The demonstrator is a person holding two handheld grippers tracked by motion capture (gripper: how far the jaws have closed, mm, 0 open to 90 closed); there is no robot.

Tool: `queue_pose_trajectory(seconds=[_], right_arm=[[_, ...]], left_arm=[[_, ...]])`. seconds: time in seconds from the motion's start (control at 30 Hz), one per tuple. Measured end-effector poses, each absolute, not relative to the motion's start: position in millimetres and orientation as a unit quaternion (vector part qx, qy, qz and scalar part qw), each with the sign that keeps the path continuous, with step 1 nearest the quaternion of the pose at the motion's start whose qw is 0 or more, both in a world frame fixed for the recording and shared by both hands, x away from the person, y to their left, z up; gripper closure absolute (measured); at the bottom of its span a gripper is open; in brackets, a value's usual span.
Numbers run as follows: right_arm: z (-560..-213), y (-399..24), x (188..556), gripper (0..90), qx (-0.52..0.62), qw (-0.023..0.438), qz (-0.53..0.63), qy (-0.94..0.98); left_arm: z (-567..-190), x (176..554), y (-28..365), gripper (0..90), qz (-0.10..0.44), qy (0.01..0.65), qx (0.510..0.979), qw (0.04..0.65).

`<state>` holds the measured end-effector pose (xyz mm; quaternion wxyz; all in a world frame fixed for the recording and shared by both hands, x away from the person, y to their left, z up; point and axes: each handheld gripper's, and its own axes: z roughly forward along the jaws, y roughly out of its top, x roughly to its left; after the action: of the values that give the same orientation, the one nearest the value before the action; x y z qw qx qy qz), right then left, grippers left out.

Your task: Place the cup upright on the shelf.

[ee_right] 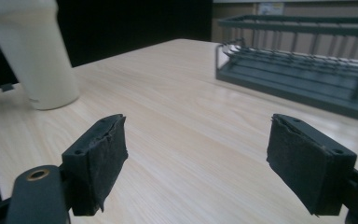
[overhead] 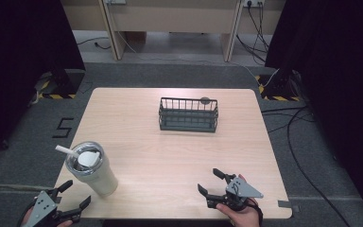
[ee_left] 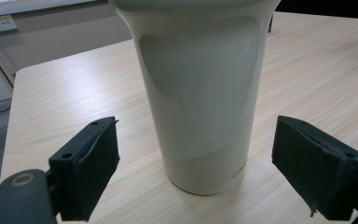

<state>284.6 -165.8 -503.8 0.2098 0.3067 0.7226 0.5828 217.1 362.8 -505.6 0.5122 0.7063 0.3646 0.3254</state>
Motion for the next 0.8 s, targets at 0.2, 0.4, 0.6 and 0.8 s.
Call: queue_pose_trajectory(seconds=[0.2,0.4,0.6,0.8], right_arm=[[-497,-140,290,20.1,0.279,0.196,0.592,0.730],[-487,-112,299,20.1,0.254,0.187,0.602,0.734],[-484,-91,309,20.1,0.241,0.178,0.603,0.739],[-482,-74,316,20.1,0.227,0.169,0.603,0.746]], left_arm=[[-506,215,361,14.1,0.322,0.361,0.707,0.515],[-507,216,361,14.2,0.320,0.363,0.707,0.516],[-507,217,362,14.2,0.318,0.364,0.707,0.517],[-507,216,362,14.3,0.320,0.363,0.706,0.517]])
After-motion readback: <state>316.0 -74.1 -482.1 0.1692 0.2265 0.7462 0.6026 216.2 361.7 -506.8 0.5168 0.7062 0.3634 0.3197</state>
